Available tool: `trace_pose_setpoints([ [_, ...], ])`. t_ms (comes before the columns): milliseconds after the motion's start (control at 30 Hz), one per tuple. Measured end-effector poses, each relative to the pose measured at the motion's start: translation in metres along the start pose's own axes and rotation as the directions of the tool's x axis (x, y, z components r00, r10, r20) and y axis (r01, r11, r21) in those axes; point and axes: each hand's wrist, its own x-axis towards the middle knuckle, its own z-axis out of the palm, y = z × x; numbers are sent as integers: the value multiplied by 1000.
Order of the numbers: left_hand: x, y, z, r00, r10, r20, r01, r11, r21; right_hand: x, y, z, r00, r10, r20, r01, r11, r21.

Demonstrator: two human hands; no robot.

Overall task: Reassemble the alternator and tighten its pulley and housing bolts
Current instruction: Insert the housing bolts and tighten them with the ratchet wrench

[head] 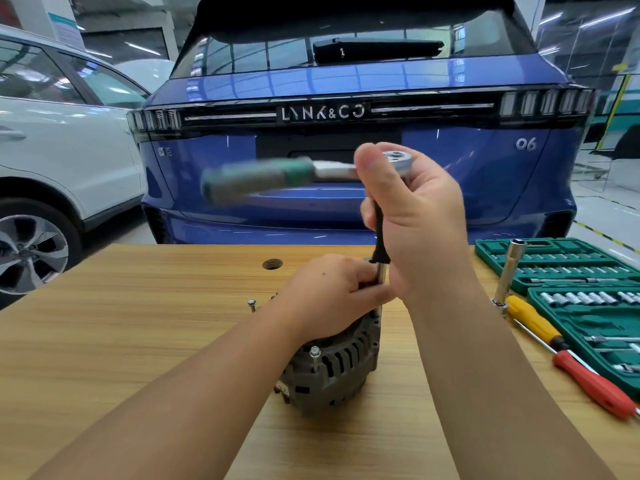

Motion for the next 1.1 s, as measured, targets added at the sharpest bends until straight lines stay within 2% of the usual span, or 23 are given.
trace_pose_setpoints([
  [67,-2,3,0,1000,29,4,-29,999,-14,0,0,-1,994,-41,-100,35,997,-64],
  [133,0,3,0,1000,20,20,-21,999,28,4,-3,-8,993,25,-118,-25,1000,6],
  [200,2,1,1,1000,4,28,-6,998,59,9,-6,-18,992,129,-16,-125,979,158],
  [267,3,-1,2,1000,-8,10,8,999,45,9,-4,-23,987,148,69,-160,963,216],
  [333,2,-1,1,1000,-14,1,14,1000,6,7,3,-19,995,55,85,-67,987,149],
  [433,-1,3,0,1000,-22,-3,22,999,-36,1,9,-6,980,-171,102,167,985,47],
  [500,-3,5,0,1000,-24,-2,23,997,-67,-2,8,-1,968,-216,124,217,976,10],
  [567,-4,4,0,1000,-19,16,21,996,-81,-3,7,-1,973,-181,142,176,983,51],
  [700,-3,0,0,1000,-7,-14,5,992,-129,1,-3,-4,976,55,210,-116,950,291],
  [767,-3,-1,0,1000,-7,-9,6,992,-122,3,-4,-3,964,76,253,-151,945,291],
  [900,0,-5,4,999,-43,-29,40,993,-109,1,-1,1,971,94,219,-134,975,175],
  [967,0,-6,4,998,-43,-51,38,995,-87,-1,0,1,977,56,204,-82,989,124],
  [1100,-3,2,-2,1000,-7,0,7,998,-59,-5,-1,3,999,-30,-19,29,999,-42],
])
